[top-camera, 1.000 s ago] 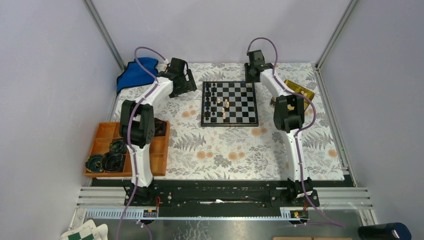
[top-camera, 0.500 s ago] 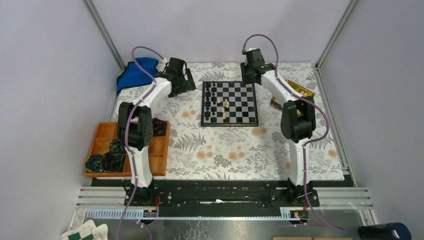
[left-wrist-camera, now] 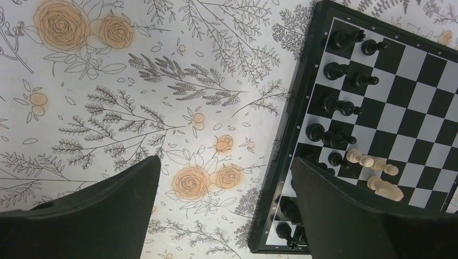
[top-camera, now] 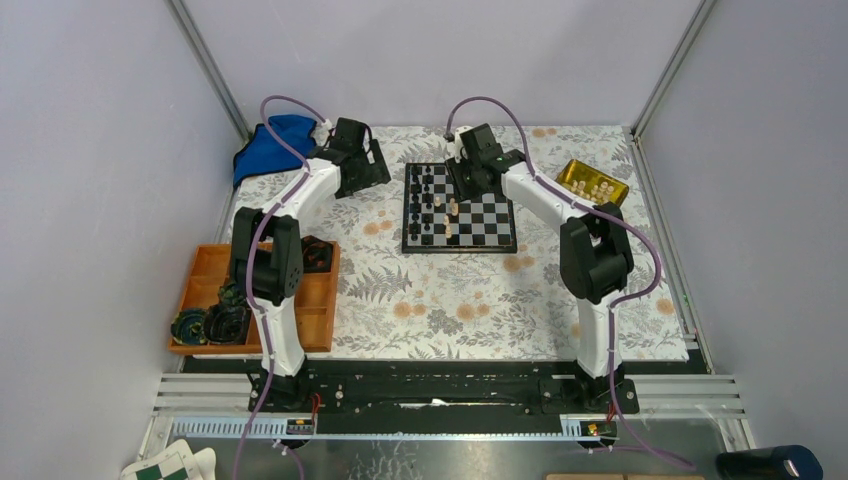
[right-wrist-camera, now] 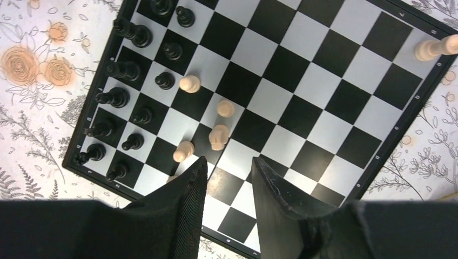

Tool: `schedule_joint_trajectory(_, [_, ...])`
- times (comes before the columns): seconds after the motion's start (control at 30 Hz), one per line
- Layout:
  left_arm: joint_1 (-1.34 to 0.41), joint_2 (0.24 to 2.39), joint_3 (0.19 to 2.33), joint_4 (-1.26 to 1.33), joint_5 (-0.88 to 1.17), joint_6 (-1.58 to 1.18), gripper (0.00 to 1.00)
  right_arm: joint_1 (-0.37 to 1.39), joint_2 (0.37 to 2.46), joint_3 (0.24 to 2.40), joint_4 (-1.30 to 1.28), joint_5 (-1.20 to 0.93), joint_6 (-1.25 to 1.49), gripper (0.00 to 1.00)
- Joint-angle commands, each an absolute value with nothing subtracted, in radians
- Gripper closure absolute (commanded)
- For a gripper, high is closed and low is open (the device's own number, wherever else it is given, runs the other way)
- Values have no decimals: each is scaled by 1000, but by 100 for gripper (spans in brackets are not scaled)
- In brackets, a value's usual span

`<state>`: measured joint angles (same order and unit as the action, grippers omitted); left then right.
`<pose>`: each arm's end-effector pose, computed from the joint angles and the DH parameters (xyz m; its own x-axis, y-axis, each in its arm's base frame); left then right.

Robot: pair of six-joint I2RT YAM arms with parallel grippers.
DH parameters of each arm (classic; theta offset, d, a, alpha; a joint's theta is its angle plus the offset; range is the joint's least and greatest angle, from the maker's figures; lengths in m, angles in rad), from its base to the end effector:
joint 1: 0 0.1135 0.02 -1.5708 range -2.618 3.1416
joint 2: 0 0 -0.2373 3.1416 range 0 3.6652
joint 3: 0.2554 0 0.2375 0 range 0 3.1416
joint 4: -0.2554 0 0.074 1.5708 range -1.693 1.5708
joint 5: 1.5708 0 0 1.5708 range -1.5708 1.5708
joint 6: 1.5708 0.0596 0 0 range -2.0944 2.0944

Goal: Set up the chess pieces on the board
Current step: Pick up the chess piece from the chessboard.

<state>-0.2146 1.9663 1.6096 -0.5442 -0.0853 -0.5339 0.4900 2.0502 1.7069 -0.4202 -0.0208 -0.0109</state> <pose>0.4217 -0.0867 0.2039 -0.7410 -0.3574 -0.5685 -0.2516 0.9327 -0.2585 0.4075 0.2188 0.2108 -0.6048 -0.3349 -0.7225 -0.4904 0.8715 0.0065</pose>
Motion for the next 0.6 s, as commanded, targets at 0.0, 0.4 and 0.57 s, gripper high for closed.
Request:
schedule_joint_trajectory(0.0, [-209,1921,1593,-484,-75,-545,1,514,2007,1724,-405,-78,-46,57])
schedule_joint_trajectory(0.4, [-209,1927,1595,-484,-70,-546,1,528,2085,1777,-436,-87,-44,56])
schedule_joint_trajectory(0.57, [-209,1936,1597,-484,-68,-546,1,528,2112,1786,-437,-83,-44,56])
